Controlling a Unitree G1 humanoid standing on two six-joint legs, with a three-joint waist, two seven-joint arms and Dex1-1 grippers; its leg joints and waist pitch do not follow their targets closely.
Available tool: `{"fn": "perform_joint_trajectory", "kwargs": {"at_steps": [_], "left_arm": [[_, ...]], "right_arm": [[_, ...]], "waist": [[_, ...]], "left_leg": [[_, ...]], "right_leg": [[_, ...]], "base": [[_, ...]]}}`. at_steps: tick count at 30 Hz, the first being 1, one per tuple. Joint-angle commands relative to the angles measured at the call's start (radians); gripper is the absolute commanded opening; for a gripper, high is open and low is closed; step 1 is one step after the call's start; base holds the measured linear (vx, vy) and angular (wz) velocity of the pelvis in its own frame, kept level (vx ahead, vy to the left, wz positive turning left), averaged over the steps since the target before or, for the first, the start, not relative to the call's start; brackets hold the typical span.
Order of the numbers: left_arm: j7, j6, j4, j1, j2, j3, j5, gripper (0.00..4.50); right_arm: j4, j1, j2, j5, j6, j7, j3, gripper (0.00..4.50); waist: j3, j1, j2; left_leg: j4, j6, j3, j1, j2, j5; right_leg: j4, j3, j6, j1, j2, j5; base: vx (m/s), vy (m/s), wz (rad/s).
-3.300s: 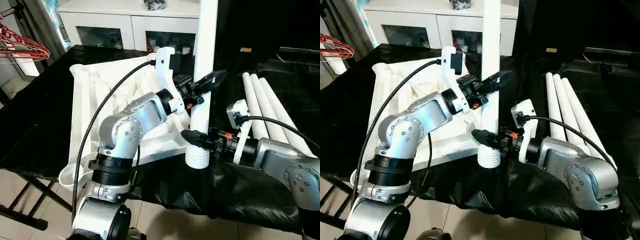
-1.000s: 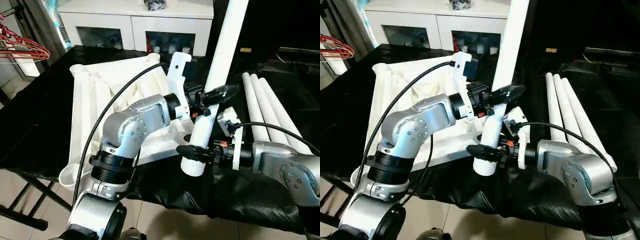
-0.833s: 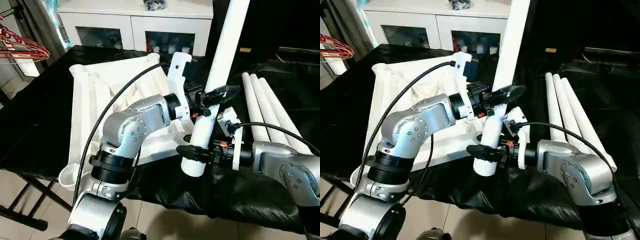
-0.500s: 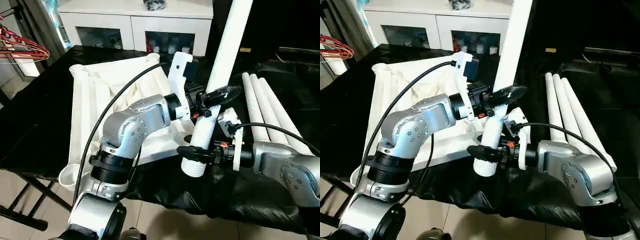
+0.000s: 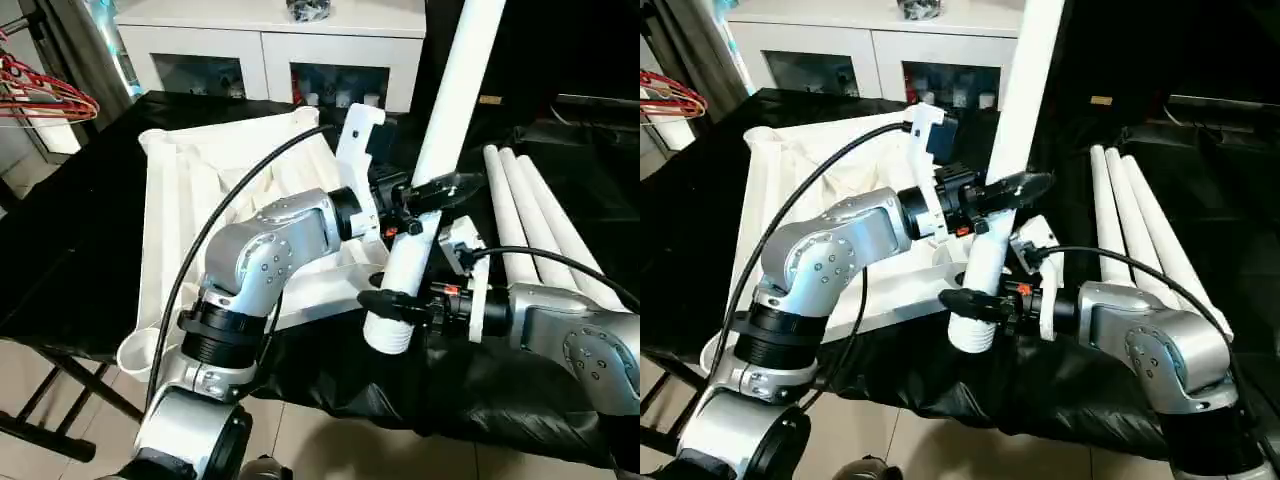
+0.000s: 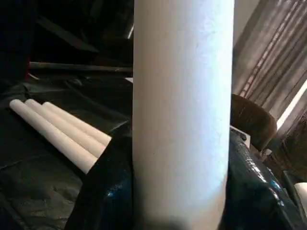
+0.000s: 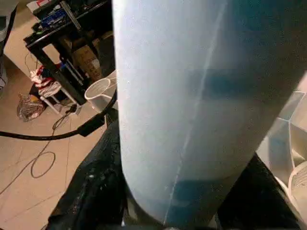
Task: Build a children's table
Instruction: Pick table leg
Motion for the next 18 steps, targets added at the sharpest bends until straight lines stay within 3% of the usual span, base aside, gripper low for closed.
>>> {"fn": "perform_joint_trajectory", "kwargs": {"at_steps": [1,5,7,10,15,18], "left_arm": [[-0.010,0.012,-0.017,-0.022,0.005,-0.003,-0.007,1.81],[-0.010,0.015,-0.015,-0.024,0.005,-0.003,-0.005,1.81],[0.000,0.034,-0.014,-0.026,0.008,-0.001,-0.007,2.37],[0.004,0.050,-0.011,-0.025,-0.002,0.022,-0.033,2.68],[0.029,-0.021,-0.008,-0.028,-0.014,0.056,-0.019,2.91],[0.010,-0.031,-0.044,-0.031,-0.017,0.100,-0.066,2.92]], "right_arm": [[-0.011,0.003,0.000,0.000,-0.008,-0.002,-0.024,1.93],[-0.007,0.001,0.001,0.003,-0.009,-0.003,-0.024,1.91],[-0.006,0.001,0.003,0.002,-0.010,-0.004,-0.023,1.91],[-0.006,0.001,0.007,0.001,-0.012,-0.006,-0.021,1.91],[0.000,0.002,0.020,-0.007,-0.028,-0.018,-0.023,1.91],[0.015,0.000,0.048,-0.021,-0.059,-0.046,-0.036,1.91]], "waist": [[-0.073,0.001,-0.021],[-0.072,0.001,-0.023],[-0.072,0.001,-0.022],[-0.072,0.002,-0.020],[-0.071,0.002,-0.022],[-0.072,0.002,-0.021]], "left_leg": [[-0.054,0.031,-0.017,0.012,0.041,-0.054],[-0.054,0.032,-0.017,0.011,0.041,-0.052],[-0.055,0.031,-0.017,0.012,0.041,-0.052],[-0.055,0.027,-0.017,0.012,0.041,-0.057],[-0.055,0.029,-0.017,0.011,0.041,-0.061],[-0.055,0.027,-0.017,0.011,0.040,-0.057]], "right_leg": [[-0.067,0.030,-0.223,0.050,-0.069,-0.003],[-0.067,0.030,-0.222,0.050,-0.069,-0.006],[-0.068,0.030,-0.221,0.049,-0.070,-0.010],[-0.068,0.030,-0.226,0.049,-0.071,-0.018],[-0.071,0.030,-0.222,0.050,-0.071,-0.020],[-0.068,0.029,-0.224,0.049,-0.071,-0.016]], "base": [[0.000,0.000,0.00],[0.000,0.000,0.00],[0.000,0.000,0.00],[0.000,0.000,0.00],[0.000,0.000,0.00],[0.000,0.000,0.00]]}}
